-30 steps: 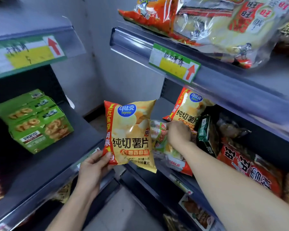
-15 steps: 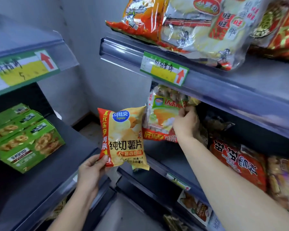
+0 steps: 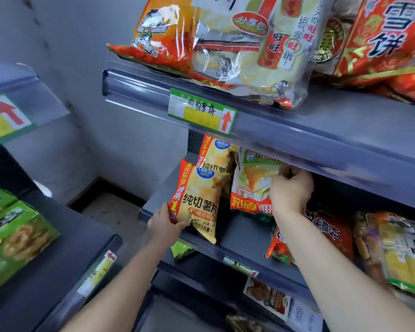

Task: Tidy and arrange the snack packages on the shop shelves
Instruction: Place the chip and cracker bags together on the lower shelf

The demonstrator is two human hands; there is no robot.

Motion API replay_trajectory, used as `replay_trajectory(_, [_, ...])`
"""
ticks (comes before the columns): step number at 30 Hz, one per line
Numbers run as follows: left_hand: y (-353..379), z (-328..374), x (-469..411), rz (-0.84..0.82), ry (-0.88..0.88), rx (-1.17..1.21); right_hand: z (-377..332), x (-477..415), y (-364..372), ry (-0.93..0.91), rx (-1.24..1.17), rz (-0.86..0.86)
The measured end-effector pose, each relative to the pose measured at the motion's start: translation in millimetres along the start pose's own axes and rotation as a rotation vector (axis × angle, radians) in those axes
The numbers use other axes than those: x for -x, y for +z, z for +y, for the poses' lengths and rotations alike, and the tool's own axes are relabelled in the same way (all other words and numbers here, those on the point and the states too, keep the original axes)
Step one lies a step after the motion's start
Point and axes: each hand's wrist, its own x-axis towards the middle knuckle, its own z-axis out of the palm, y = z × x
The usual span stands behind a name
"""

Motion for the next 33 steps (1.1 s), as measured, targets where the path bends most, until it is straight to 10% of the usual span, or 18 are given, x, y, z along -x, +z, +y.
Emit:
replay_trajectory(4, [11,7,9,0.124,0.058,-0.394,2,2,-7,-0.006,-0.028,0.020])
replay_trajectory(15, [15,47,25,0.259,0.271,-0.216,6,15,-32,0.008,-0.111,-0.118])
replay_trajectory(22, [11,106,73,-0.356,0.243,0.573,4,26,-61,0.064,-0.141,-0.254])
replay_trajectory(33, [31,117,170,-0.463,0.164,0.667,22,44,-190,0.158,-0.231,-0.352])
